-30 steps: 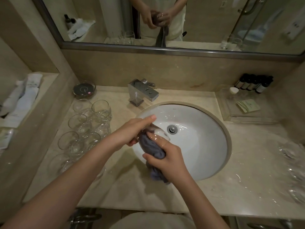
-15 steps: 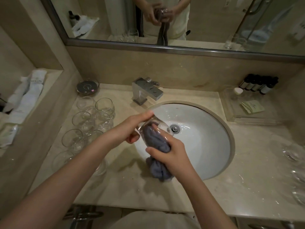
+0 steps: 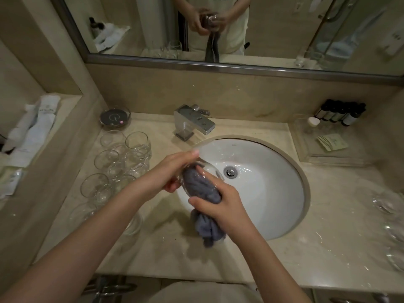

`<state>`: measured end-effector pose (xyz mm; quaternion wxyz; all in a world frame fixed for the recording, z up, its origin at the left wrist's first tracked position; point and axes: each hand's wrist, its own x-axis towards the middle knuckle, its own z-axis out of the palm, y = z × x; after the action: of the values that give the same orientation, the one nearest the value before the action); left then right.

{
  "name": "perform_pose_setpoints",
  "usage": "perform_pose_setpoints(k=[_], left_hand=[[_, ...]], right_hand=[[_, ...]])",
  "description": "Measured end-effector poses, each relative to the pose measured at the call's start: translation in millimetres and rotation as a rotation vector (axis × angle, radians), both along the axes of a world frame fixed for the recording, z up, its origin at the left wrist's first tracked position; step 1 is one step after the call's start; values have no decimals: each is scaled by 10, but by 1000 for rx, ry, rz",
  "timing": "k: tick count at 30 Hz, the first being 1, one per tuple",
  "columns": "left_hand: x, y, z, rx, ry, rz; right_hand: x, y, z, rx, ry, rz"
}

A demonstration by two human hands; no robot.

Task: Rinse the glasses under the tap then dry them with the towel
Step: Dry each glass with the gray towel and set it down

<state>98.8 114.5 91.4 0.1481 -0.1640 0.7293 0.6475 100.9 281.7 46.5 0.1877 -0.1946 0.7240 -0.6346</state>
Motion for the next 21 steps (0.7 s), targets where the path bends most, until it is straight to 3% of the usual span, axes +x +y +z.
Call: perform_pose_setpoints(k=[2,4,6,8,12,14,16,17,19,21], left_hand=[[-23,-14,-9,-56,-120,-10],[-29,-9,-55,-120,-94,4],[-20,9,-102,-127,-7,11],[-7,15,-120,-118,106,7],[38,-6,-100,-125,353,-77],[29,15,-72,-178,348,-112],[-14,16,-60,-206,200,-104],[-34,16,-40,-206,97,-98],[-63,8,-47,-213,-62,-98],[-93,17,-103,-270,-83,-76]], right_hand=[[-21,-10,-106,301,539,-28],[-22,-31,-188,400,707,-26],[17,-38,-232,409,723,-43],[47,-39,-136,260,469,-41],[29,25,30,-386,-549,146],[23,69,1,-508,-704,141],[18,73,-16,-433,-549,91],[21,62,-20,-288,-349,44],[12,48,-82,117,225,-74],[19,11,-197,333,637,-89]])
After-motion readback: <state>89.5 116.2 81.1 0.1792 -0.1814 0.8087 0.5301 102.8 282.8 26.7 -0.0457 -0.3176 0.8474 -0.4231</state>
